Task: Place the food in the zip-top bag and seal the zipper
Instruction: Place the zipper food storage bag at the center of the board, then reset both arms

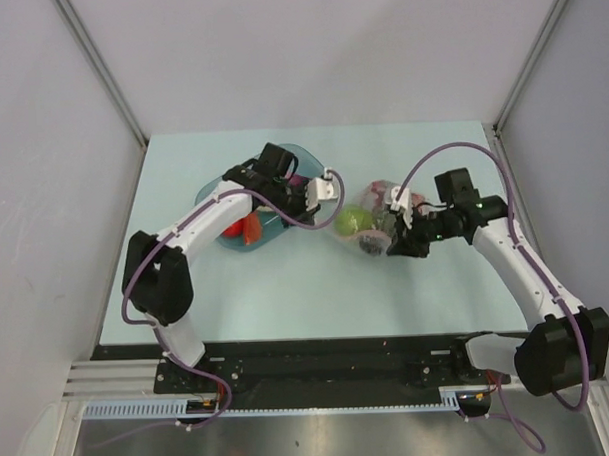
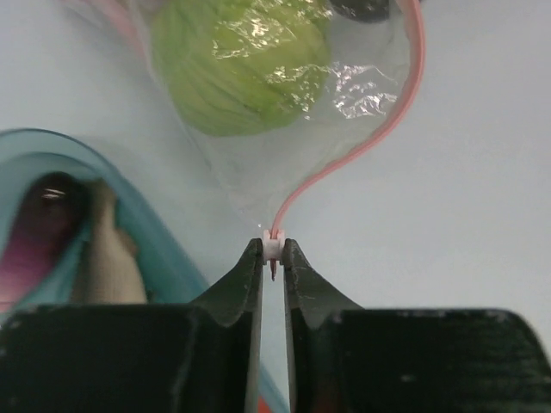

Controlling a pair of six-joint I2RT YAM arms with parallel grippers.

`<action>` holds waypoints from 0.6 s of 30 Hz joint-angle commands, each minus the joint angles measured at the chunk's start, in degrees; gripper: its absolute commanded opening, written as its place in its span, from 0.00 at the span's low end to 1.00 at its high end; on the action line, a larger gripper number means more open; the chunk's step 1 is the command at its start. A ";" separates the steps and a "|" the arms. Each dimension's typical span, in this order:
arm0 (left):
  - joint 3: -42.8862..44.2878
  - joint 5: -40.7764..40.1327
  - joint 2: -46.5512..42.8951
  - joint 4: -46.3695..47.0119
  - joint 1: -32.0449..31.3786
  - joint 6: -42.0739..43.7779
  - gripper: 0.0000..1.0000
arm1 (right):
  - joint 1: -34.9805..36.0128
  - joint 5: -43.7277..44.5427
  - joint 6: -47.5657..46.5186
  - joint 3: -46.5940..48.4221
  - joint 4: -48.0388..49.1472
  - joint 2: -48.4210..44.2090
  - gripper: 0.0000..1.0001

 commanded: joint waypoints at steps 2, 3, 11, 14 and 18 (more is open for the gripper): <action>-6.03 4.78 -8.92 -5.39 -0.51 8.72 0.30 | 6.72 1.49 -8.91 -0.36 -13.25 -1.71 0.45; -6.64 5.57 -9.53 -6.61 -0.51 8.99 0.49 | 8.12 1.93 -8.83 -0.28 -13.96 -1.70 0.66; -6.74 10.75 -17.70 -9.53 2.38 -1.16 1.00 | 11.83 7.54 6.35 0.77 -0.20 -11.10 1.00; -1.74 15.58 -17.45 -6.46 7.38 -13.56 1.00 | 11.13 12.38 17.51 2.18 9.64 -12.87 1.00; 6.61 19.02 -13.69 -1.27 14.77 -30.18 1.00 | 3.06 11.87 36.72 5.86 22.30 -8.67 1.00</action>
